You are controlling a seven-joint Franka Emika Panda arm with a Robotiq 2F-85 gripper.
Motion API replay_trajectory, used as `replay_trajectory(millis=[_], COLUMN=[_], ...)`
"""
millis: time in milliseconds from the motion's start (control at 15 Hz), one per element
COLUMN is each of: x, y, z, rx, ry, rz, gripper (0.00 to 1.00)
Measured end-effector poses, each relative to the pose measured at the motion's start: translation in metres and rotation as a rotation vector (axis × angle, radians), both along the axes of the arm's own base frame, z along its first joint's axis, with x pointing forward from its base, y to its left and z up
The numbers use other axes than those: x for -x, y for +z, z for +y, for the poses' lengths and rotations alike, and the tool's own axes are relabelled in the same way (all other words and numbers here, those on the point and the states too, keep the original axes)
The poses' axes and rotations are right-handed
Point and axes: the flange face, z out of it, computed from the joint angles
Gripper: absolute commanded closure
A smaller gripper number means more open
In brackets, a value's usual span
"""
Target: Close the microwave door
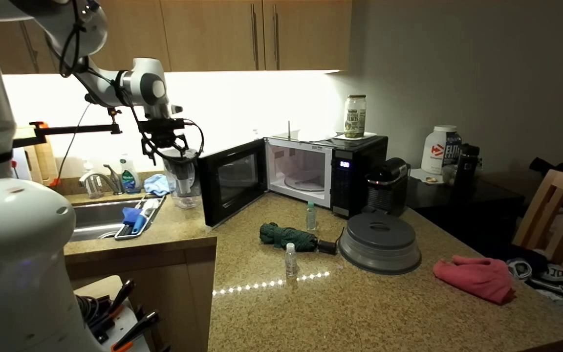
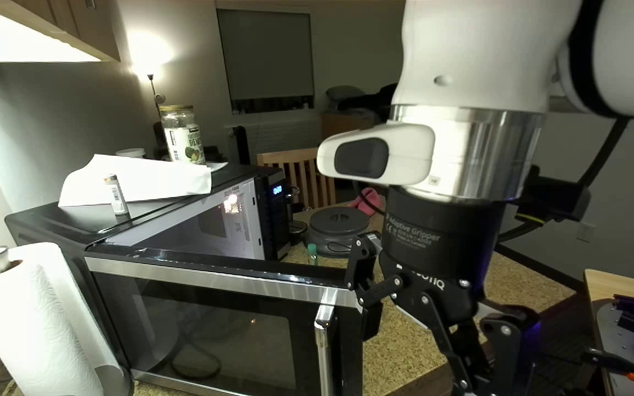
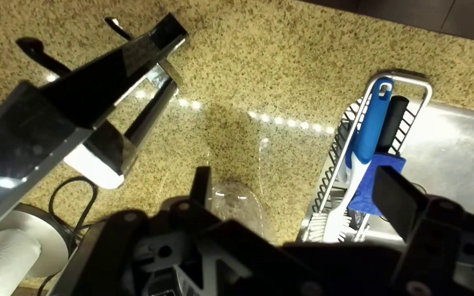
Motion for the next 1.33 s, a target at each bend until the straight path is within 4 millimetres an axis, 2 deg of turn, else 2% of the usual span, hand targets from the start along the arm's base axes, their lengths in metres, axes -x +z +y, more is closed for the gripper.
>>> replay_trajectory(millis=[333,800,1333], x=[-0.021,-0.031,-0.073], y=[-0.024,-0.029,-0.036], z=[-0.016,-0.024,-0.072], rx=[0.025,0.072,0.161], ry=[-0.04,-0.015,-0.103], rz=[0.036,-0.004,-0.052], gripper=[0.0,0.0,0.0])
